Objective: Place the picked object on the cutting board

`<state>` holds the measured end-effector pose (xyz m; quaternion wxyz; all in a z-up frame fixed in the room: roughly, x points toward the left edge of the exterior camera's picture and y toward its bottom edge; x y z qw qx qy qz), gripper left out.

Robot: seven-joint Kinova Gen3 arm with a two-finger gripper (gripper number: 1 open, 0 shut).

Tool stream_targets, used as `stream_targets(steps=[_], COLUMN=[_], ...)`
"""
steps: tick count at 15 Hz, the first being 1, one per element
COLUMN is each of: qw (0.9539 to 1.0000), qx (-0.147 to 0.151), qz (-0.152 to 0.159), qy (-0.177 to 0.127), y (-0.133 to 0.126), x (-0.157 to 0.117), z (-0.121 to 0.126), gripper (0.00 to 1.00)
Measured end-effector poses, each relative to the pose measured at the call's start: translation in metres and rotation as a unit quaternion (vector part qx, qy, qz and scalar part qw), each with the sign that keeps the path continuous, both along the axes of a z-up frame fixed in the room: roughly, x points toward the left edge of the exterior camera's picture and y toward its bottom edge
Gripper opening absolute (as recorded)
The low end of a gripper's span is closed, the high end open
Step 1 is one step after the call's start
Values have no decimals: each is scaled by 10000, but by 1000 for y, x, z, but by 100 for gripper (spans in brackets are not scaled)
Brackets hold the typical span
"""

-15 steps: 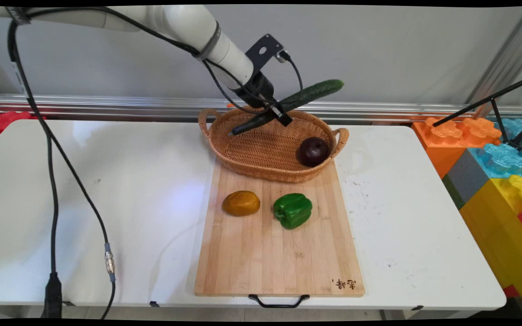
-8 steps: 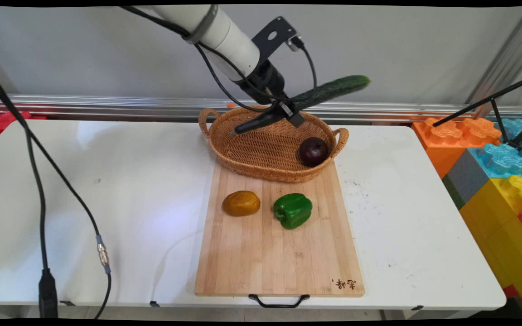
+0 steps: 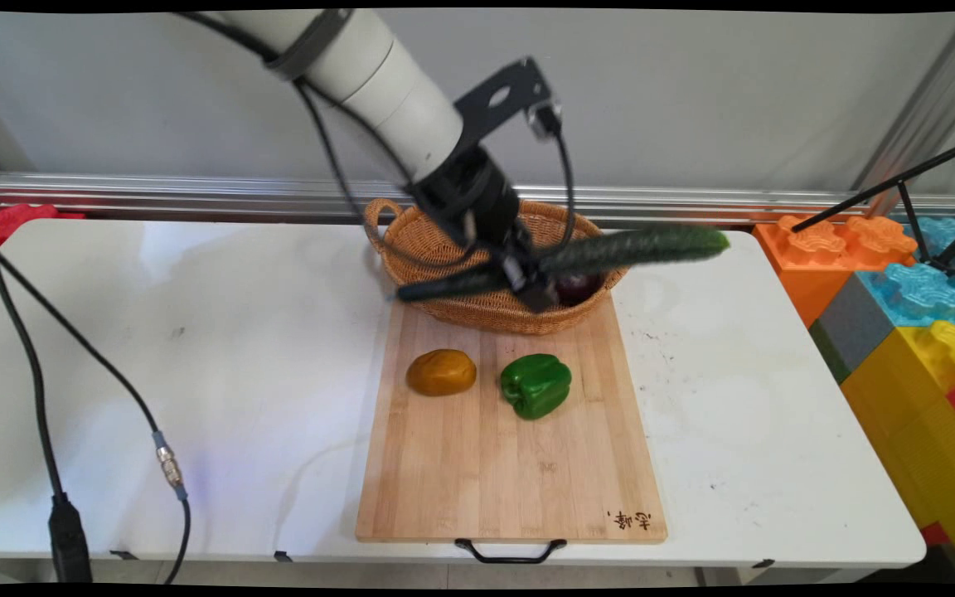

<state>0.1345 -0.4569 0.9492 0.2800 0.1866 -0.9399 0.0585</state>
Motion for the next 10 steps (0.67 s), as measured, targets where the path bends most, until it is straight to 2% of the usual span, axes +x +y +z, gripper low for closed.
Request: stream_targets(steps=[2,5,10], qw=[9993,9968,9919], qx=[180,299,191], qz=[-261,-636,-1052], qy=[-193,-374,-683], y=[21,45,67], x=[-1,-6,-11], z=[-11,-34,-80], gripper=[0,0,0])
